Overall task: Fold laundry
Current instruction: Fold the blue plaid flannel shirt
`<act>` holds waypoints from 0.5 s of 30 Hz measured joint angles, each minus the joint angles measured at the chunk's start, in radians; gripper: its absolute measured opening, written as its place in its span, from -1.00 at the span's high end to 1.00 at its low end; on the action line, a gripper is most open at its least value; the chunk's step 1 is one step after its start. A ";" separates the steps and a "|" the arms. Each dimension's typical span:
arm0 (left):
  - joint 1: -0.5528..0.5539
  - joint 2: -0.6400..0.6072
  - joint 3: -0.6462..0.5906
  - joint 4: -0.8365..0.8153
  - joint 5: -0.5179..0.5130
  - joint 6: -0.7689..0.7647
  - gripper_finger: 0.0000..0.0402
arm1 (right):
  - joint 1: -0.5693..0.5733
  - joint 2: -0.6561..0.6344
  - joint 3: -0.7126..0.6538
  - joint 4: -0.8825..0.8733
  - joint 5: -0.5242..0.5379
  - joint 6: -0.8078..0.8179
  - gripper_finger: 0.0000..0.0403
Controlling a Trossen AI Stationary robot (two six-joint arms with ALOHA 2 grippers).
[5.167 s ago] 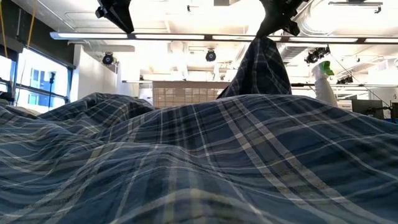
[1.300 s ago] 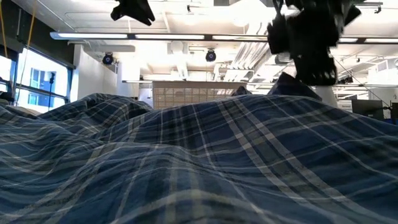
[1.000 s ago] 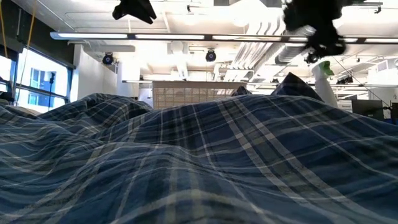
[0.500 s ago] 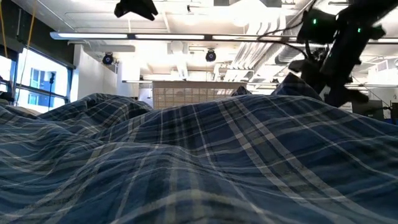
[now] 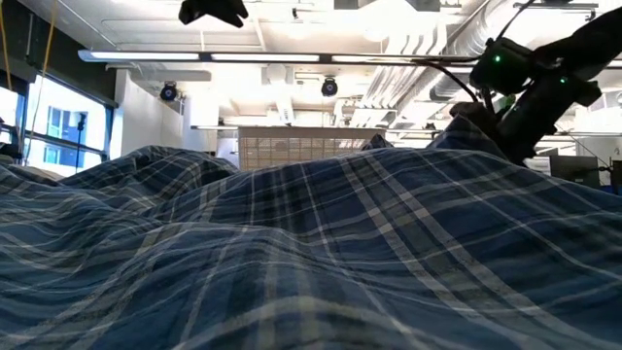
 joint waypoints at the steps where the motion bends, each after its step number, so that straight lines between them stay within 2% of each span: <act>1: -0.002 0.000 0.000 0.000 -0.005 -0.005 0.55 | 0.000 0.000 0.000 -0.005 -0.009 -0.002 0.34; 9: -0.003 0.000 0.000 0.000 -0.008 -0.010 0.55 | 0.000 -0.024 0.027 -0.075 -0.054 -0.020 0.95; 12: -0.003 0.000 0.000 0.000 -0.008 -0.031 0.55 | 0.014 -0.075 0.133 -0.163 -0.024 -0.001 0.95; 15: -0.004 0.000 0.000 0.001 -0.007 -0.034 0.55 | 0.038 -0.121 0.325 -0.386 0.071 -0.021 0.98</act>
